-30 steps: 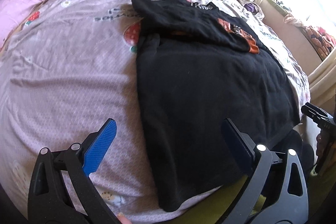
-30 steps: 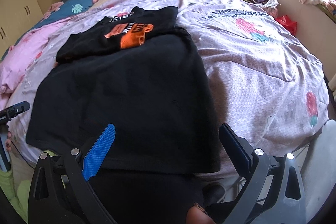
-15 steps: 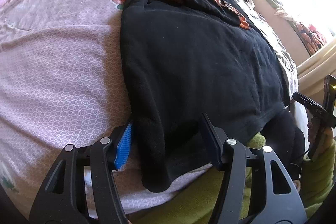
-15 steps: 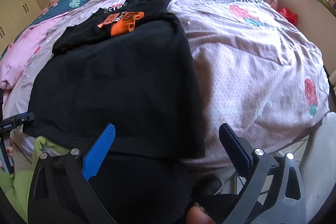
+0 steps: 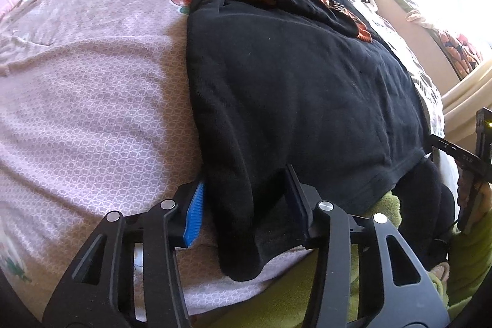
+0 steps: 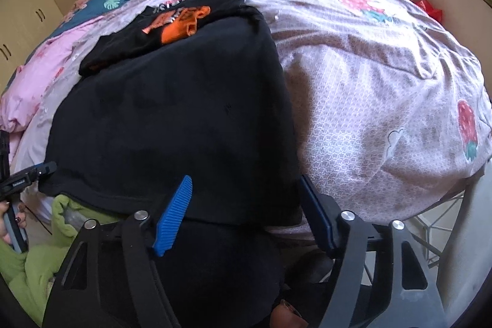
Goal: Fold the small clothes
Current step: 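Close both grippers on the black shirt hem, then lift the hem with both grippers and fold it toward the collar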
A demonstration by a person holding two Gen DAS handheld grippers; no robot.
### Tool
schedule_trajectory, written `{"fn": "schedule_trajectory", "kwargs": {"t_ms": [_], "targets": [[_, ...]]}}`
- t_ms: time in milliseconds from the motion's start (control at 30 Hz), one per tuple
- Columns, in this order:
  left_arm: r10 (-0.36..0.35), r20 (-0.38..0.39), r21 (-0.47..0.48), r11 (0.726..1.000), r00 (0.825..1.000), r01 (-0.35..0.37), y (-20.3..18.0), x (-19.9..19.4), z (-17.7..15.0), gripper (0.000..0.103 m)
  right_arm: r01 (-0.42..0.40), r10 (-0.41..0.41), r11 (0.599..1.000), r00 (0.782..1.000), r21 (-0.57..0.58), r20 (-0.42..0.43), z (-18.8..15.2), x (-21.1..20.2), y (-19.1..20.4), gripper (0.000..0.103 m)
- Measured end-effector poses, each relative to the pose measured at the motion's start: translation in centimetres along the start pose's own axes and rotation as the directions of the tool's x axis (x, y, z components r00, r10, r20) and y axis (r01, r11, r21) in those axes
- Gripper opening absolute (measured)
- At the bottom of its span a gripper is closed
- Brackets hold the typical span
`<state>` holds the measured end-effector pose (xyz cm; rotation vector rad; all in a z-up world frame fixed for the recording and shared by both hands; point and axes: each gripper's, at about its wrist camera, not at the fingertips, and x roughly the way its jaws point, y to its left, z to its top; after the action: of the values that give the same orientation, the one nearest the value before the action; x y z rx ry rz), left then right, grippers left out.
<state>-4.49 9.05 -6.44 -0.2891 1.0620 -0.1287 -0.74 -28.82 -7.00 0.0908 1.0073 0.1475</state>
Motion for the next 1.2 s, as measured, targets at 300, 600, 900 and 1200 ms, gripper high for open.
{"fn": "schedule_trajectory", "kwargs": {"t_ms": [300, 600, 900, 1200], "targets": [[0.020, 0.015, 0.004, 1.000, 1.000, -0.020, -0.3, 0.3, 0.2, 0.020, 0.015, -0.015, 1.000, 1.000, 0.004, -0.022, -0.2, 1.8, -1.2, 0.050], [-0.002, 0.030, 0.018, 1.000, 1.000, 0.002, -0.8, -0.4, 0.6, 0.003, 0.024, -0.025, 0.998, 1.000, -0.057, -0.009, -0.6, 1.0, -0.5, 0.013], [-0.040, 0.094, 0.010, 0.999, 0.995, 0.039, -0.7, -3.1, 1.8, 0.002, -0.103, 0.110, 0.992, 0.988, -0.068, 0.112, 0.8, -4.0, 0.2, 0.008], [-0.056, 0.173, 0.001, 0.998, 0.983, 0.057, -0.5, -5.6, 4.0, 0.002, -0.160, 0.157, 0.987, 0.940, -0.015, 0.303, 4.5, -8.2, 1.1, 0.008]]}}
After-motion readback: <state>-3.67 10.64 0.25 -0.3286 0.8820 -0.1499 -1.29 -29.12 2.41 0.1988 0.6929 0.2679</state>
